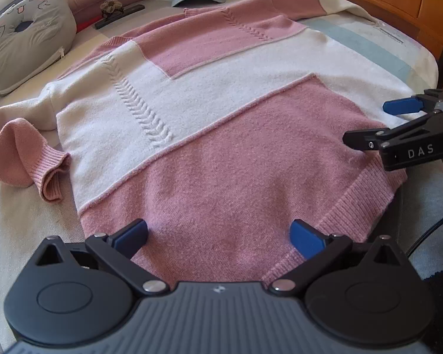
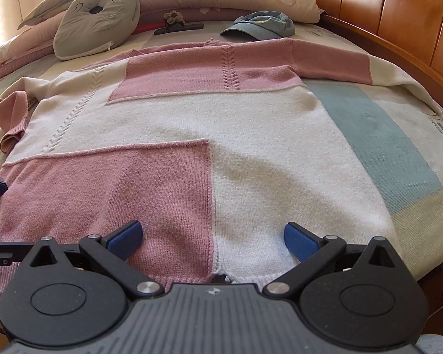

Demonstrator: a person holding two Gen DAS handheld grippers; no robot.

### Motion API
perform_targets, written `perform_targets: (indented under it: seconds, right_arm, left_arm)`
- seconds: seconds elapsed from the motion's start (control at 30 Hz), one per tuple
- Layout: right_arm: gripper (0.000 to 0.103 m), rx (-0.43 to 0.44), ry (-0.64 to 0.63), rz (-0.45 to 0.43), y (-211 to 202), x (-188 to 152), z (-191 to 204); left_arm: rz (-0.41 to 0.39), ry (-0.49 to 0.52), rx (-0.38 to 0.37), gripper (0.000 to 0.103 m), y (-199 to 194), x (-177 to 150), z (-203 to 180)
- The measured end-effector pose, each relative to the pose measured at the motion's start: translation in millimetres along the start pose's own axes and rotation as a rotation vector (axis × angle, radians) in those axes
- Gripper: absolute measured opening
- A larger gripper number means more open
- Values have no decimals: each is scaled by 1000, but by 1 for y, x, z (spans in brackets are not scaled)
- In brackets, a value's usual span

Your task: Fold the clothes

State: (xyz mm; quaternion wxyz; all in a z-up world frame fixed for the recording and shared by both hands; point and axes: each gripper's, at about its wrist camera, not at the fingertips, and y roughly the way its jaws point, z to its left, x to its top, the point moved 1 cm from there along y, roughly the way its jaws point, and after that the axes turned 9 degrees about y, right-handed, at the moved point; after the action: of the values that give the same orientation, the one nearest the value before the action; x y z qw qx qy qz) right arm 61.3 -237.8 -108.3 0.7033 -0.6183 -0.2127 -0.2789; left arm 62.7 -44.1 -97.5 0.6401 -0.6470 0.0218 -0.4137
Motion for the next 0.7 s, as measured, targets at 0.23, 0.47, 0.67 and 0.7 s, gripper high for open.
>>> perform_targets:
  seconds: [0.23, 0.47, 0.67, 0.7]
  right_arm:
    - [103, -3, -5, -6, -3, -4, 1]
    - [103, -1, -8, -6, -4, -4, 0]
    - [103, 14, -33, -10, -6, -7, -2]
    - [103, 18, -37, -10, -6, -8, -2]
  left_arm:
    - [-63, 34, 35, 102, -8, 20, 11]
    - [-60, -3, 58, 102, 29, 45, 45]
    - [-66, -108, -32, 102, 27, 15, 55]
    - [-64, -104, -38, 102, 24, 12, 55]
